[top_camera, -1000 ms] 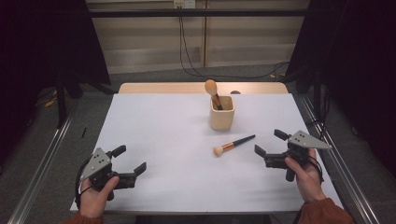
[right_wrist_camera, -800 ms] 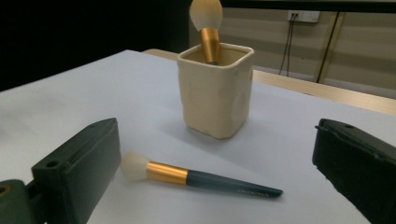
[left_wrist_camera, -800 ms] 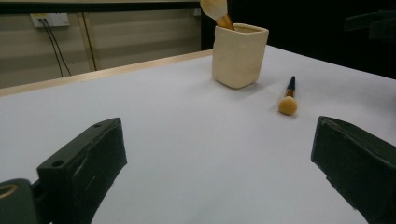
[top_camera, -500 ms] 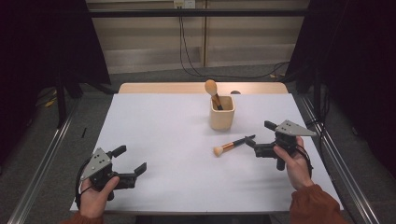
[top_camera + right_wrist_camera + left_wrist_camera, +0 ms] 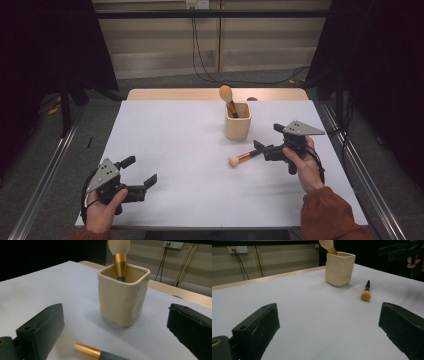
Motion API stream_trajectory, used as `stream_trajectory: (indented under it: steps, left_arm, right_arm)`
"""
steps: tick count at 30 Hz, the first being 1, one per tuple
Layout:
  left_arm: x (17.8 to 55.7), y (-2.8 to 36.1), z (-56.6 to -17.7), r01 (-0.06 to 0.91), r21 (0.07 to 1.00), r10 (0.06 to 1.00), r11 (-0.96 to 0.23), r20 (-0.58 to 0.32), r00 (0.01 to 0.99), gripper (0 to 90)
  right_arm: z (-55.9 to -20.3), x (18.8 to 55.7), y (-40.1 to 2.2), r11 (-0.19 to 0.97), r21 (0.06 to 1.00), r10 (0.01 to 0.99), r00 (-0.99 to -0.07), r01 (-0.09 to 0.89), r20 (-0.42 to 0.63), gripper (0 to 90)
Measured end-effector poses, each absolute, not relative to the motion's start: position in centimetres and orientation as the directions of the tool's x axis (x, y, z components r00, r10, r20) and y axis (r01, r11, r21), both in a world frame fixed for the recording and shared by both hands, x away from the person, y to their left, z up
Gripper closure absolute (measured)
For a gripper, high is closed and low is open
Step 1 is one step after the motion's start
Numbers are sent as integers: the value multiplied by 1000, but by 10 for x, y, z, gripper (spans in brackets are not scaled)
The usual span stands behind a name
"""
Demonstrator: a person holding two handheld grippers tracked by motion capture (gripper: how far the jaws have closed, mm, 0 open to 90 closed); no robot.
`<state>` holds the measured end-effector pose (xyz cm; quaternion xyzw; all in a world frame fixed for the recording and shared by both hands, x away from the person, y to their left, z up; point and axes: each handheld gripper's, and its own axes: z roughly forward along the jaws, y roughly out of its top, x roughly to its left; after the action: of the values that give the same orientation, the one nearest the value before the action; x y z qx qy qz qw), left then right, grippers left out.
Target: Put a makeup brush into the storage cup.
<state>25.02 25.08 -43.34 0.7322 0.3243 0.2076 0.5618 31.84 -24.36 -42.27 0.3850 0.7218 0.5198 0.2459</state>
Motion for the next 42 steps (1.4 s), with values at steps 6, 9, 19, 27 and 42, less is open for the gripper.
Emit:
stream_trajectory:
  steps: [6, 9, 19, 27, 42]
  left_arm:
    - [250, 251, -434, 240, 957, 707, -159, -59, 704, 30]
    - [250, 251, -434, 244, 957, 709, -156, -63, 703, 30]
    - [251, 251, -434, 243, 956, 708, -163, -58, 704, 30]
    - [251, 252, -434, 247, 956, 715, -155, -64, 696, 29]
    - [251, 252, -434, 246, 956, 716, -160, -59, 695, 29]
  right_arm:
    - [-419, 328, -241, 184, 926, 795, -604, 331, 58, 14]
    - [-419, 332, -241, 194, 920, 794, -606, 341, 57, 14]
    - [-416, 338, -240, 309, 859, 739, -672, 408, 54, 9]
    - [-413, 346, -240, 395, 773, 698, -709, 496, 98, 13]
    - [-413, 355, -237, 571, 630, 614, -783, 526, 97, 23]
